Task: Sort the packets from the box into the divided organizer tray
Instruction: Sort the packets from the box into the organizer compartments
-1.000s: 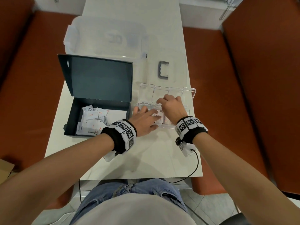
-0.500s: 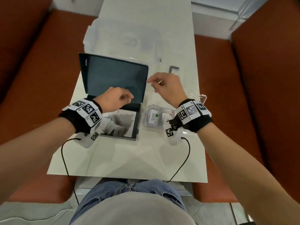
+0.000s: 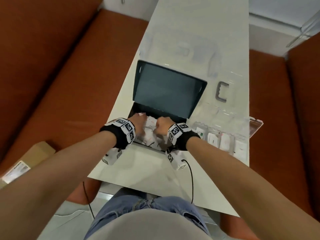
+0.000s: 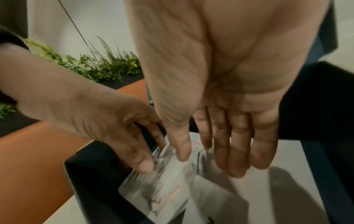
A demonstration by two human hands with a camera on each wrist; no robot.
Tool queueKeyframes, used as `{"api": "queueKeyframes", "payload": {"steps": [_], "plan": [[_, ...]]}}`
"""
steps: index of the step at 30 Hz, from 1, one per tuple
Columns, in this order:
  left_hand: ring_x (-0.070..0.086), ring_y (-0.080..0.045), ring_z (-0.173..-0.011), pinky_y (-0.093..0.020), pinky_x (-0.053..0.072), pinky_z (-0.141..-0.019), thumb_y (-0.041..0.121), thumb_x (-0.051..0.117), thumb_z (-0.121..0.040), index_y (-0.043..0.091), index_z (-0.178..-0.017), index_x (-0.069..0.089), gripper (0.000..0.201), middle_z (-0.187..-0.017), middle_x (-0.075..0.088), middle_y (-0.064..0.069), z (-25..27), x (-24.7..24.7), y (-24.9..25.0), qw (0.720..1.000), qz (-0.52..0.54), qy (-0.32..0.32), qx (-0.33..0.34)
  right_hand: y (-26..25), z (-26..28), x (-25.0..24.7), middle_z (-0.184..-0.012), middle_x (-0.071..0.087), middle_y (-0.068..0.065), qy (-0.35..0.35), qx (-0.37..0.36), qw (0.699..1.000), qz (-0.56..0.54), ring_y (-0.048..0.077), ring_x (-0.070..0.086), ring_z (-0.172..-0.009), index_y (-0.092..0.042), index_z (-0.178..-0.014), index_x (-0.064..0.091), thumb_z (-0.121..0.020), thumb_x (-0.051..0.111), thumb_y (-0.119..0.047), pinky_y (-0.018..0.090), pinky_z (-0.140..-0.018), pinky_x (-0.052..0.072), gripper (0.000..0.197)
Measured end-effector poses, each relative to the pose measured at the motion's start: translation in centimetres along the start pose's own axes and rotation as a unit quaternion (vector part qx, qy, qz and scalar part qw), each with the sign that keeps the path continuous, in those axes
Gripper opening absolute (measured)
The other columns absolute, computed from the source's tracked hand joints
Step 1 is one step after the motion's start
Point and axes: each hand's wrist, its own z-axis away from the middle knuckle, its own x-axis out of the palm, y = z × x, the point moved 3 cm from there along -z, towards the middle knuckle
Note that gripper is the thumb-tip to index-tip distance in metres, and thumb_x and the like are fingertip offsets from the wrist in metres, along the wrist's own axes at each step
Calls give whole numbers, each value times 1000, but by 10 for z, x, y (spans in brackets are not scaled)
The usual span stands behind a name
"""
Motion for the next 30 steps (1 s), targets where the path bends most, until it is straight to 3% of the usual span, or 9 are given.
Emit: {"api": "queueKeyframes", "payload": {"steps": [4,6,9,11,14,18,22,25,30], "plan": [[47,-44,-125,-44,45,-101,5,74,-80,11,-151,14,94,-154,4,-21,-2,13,1,998,55,2,-25,-6,-13,8,-92,61,11,20,27,996,-79,27,62,-89,-2,-99,61,-83,71,-19,35,-80,54,26],[50,-44,-121,-44,46,-99,-1,73,-78,13,-151,17,92,-155,-1,-20,-4,17,1,996,84,17,-32,-10,-16,10,-103,66,14,24,35,992,-121,29,65,-94,2,-109,60,-81,73,-15,39,-85,55,35],[59,-41,-105,-42,51,-91,2,77,-76,13,-143,29,83,-148,11,-22,-9,21,-1,995,81,50,-20,-14,-19,14,-89,68,10,14,35,990,-135,25,67,-77,0,-99,64,-73,77,-12,33,-66,57,31],[60,-36,-93,-40,53,-84,8,74,-79,11,-134,35,67,-136,29,-24,-14,24,-3,997,65,53,0,-16,-18,18,-73,61,3,9,40,992,-121,18,60,-63,-6,-86,62,-72,77,-8,23,-49,49,21],[54,-32,-70,-45,50,-67,15,53,-89,11,-113,37,29,-100,49,-25,-15,26,-9,993,34,110,19,-13,-14,22,-64,58,0,27,40,989,-142,18,58,-55,-7,-84,65,-75,74,-8,26,-49,51,13],[45,-33,-112,-37,42,-91,10,65,-84,6,-119,54,37,-123,47,-18,-19,31,-12,990,-39,128,39,-7,-6,20,-60,57,2,27,48,984,-167,20,55,-56,-7,-63,60,-66,65,-1,19,-49,42,8],[46,-29,-111,-36,40,-88,17,60,-88,11,-114,56,27,-111,65,-11,-14,23,-4,981,-36,184,57,1,0,11,-95,65,11,72,39,976,-201,24,62,-89,-3,-103,68,-76,69,-1,26,-74,50,27],[47,-28,-102,-36,34,-84,22,57,-87,15,-105,59,19,-105,66,-8,-8,12,4,968,-23,237,80,12,6,2,-112,66,10,93,28,976,-197,26,62,-103,-10,-114,67,-81,69,-9,27,-85,49,33],[45,-28,-97,-37,34,-83,20,59,-85,13,-92,54,11,-94,58,-4,3,-4,16,957,120,244,103,28,19,-14,-93,66,7,141,7,968,-206,21,59,-88,-13,-109,70,-81,67,-13,16,-63,39,28]]}}
